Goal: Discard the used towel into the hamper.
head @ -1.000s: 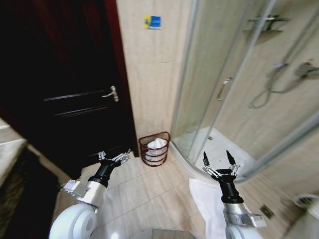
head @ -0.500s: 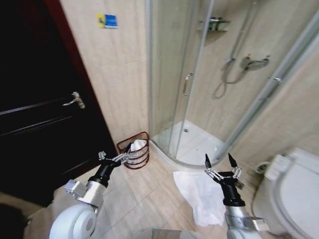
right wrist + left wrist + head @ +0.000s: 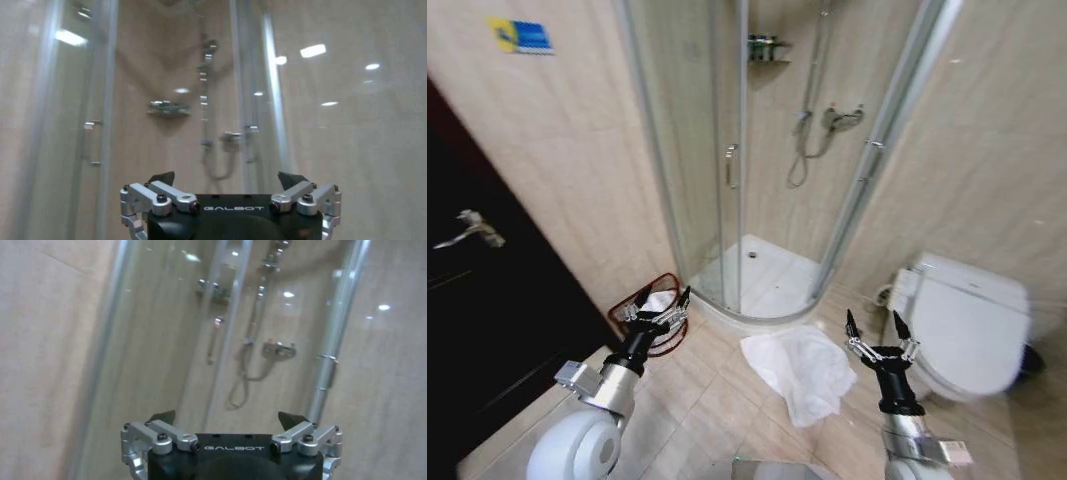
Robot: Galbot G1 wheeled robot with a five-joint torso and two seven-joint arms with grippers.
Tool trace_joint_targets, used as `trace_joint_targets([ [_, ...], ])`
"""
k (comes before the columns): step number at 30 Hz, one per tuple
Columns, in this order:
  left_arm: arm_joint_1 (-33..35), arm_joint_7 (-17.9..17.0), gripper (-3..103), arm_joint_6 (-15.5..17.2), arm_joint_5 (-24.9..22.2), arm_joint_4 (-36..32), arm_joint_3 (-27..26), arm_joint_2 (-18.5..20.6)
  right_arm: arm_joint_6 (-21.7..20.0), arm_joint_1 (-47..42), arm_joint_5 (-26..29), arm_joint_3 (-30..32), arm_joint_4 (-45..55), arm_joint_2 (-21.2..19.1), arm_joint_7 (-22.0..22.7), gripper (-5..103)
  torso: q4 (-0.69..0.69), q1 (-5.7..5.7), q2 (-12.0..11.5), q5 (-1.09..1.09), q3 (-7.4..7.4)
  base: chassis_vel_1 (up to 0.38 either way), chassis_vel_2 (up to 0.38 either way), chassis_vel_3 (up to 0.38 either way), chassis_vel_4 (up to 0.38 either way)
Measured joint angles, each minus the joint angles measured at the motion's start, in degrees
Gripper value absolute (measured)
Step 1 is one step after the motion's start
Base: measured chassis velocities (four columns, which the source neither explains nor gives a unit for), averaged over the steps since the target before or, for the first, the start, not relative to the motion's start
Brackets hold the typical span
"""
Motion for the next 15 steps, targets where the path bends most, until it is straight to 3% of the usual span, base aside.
trace_joint_targets([
  [15, 0.00, 0.00, 100, 0.00, 0.00, 0.00, 0.00, 0.00, -1.87, 0.03, -0.03, 0.20, 0.47, -0.67, 2.63, 100, 0.00, 0.00, 0.00, 0.00, 0.00, -0.124, -0.127, -0.127, -0.129],
])
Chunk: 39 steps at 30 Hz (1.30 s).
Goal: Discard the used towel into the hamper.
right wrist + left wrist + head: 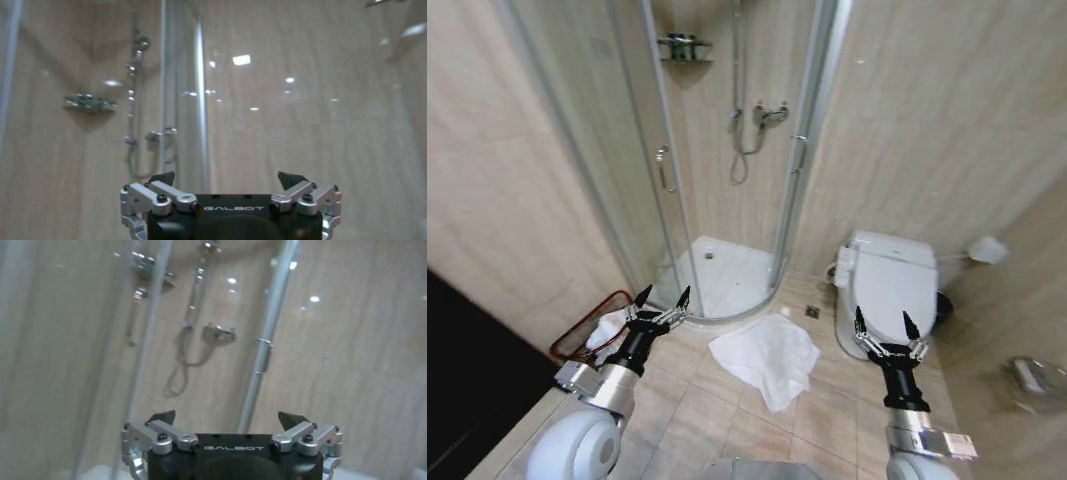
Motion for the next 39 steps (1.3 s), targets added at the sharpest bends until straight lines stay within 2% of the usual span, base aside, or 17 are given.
trace_joint_targets([
  [18, 0.00, 0.00, 100, 0.00, 0.00, 0.00, 0.00, 0.00, 1.31, -0.46, 0.55, -0.16, -3.29, -0.71, -0.68, 100, 0.00, -0.09, -0.17, 0.00, -0.08, -0.068, -0.072, -0.070, -0.074],
  [39, 0.00, 0.00, 100, 0.00, 0.00, 0.00, 0.00, 0.00, 3.23, 0.18, 1.59, -0.09, -5.67, -0.84, -1.37, 100, -0.01, -3.02, -6.59, 0.00, -3.55, 0.014, 0.020, 0.017, 0.017],
])
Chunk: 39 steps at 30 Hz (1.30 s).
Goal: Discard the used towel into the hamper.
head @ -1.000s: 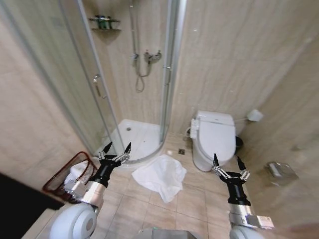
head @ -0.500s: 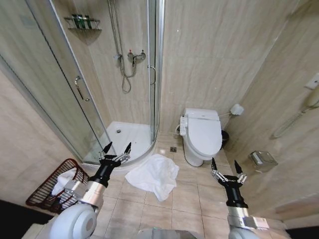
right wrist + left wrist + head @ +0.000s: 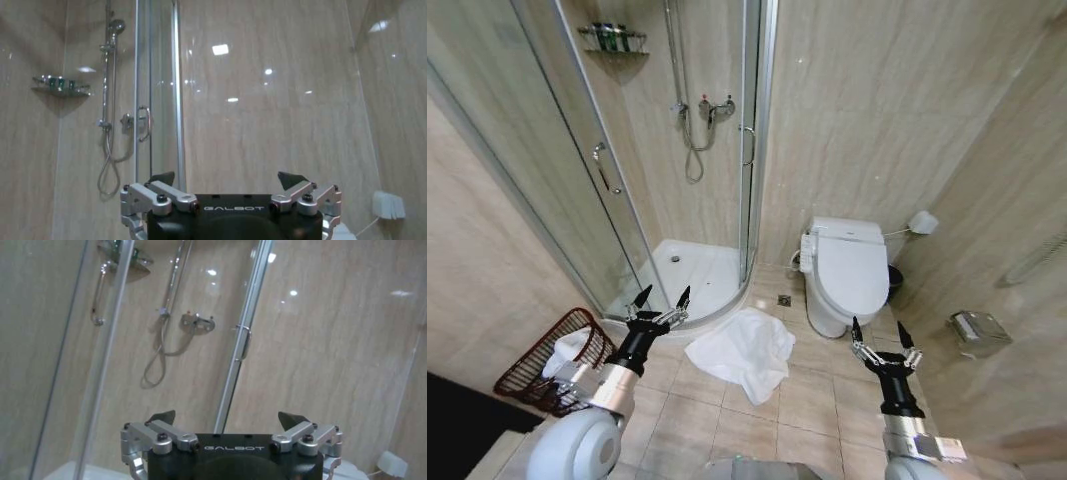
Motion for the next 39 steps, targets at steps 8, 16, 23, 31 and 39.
trace_joint_targets([
  [8, 0.00, 0.00, 100, 0.00, 0.00, 0.00, 0.00, 0.00, -0.21, 0.53, -1.28, -0.55, -2.88, 0.82, -0.12, 100, -0.01, -1.07, -2.40, 0.01, -1.33, 0.000, 0.000, 0.000, 0.000],
  [16, 0.00, 0.00, 100, 0.00, 0.00, 0.00, 0.00, 0.00, -3.25, 4.35, -2.63, -1.05, -4.96, 0.34, 1.05, 100, 0.00, -2.11, -4.74, 0.00, -2.64, 0.000, 0.000, 0.000, 0.000],
  [23, 0.00, 0.00, 100, 0.00, 0.00, 0.00, 0.00, 0.00, -3.80, 5.25, 0.02, -1.06, -7.17, -1.67, 1.89, 100, -0.01, -2.95, -6.67, 0.01, -3.73, 0.000, 0.000, 0.000, 0.000],
  [31, 0.00, 0.00, 100, 0.00, 0.00, 0.00, 0.00, 0.00, -3.65, 6.03, 0.97, -1.79, -9.34, -3.15, 0.95, 100, 0.00, -3.96, -8.96, 0.01, -5.01, 0.000, 0.000, 0.000, 0.000],
  [39, 0.00, 0.00, 100, 0.00, 0.00, 0.00, 0.00, 0.00, -4.17, 4.71, 0.17, -2.64, -8.27, -1.86, -0.45, 100, -0.01, -4.90, -11.08, 0.00, -6.20, 0.000, 0.000, 0.000, 0.000],
])
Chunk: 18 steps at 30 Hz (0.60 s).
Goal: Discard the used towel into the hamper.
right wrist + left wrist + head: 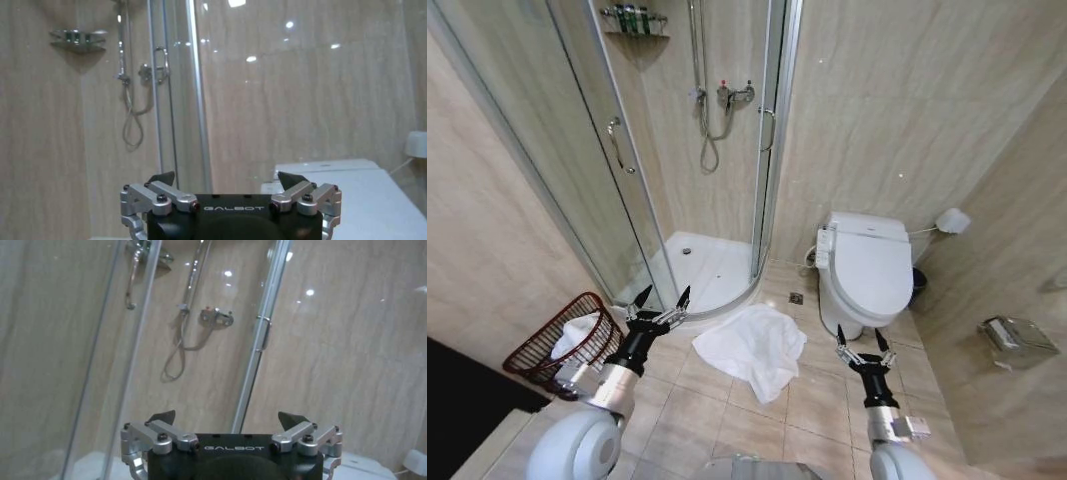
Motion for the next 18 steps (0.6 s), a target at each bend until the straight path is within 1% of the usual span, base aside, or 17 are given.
trace_joint_targets([
  [8, 0.01, 0.00, 100, 0.00, 0.00, 0.00, 0.00, 0.00, 0.00, -0.63, -0.01, 0.41, 0.93, -0.21, 0.00, 100, 0.02, -0.95, -2.10, 0.00, -1.13, 0.038, 0.039, 0.048, 0.042],
  [12, 0.00, 0.00, 100, 0.00, 0.00, 0.00, 0.00, 0.00, 0.01, -0.33, 0.32, 0.08, 0.76, -0.24, -0.88, 100, 0.00, -1.38, -3.12, 0.01, -1.72, 0.008, 0.007, 0.013, 0.002],
  [18, 0.00, 0.00, 100, 0.00, 0.00, 0.00, 0.00, 0.00, 0.73, 0.35, 0.01, 0.24, 0.76, -0.19, -1.08, 100, 0.00, -1.92, -4.21, 0.00, -2.31, 0.000, 0.000, 0.000, 0.000],
])
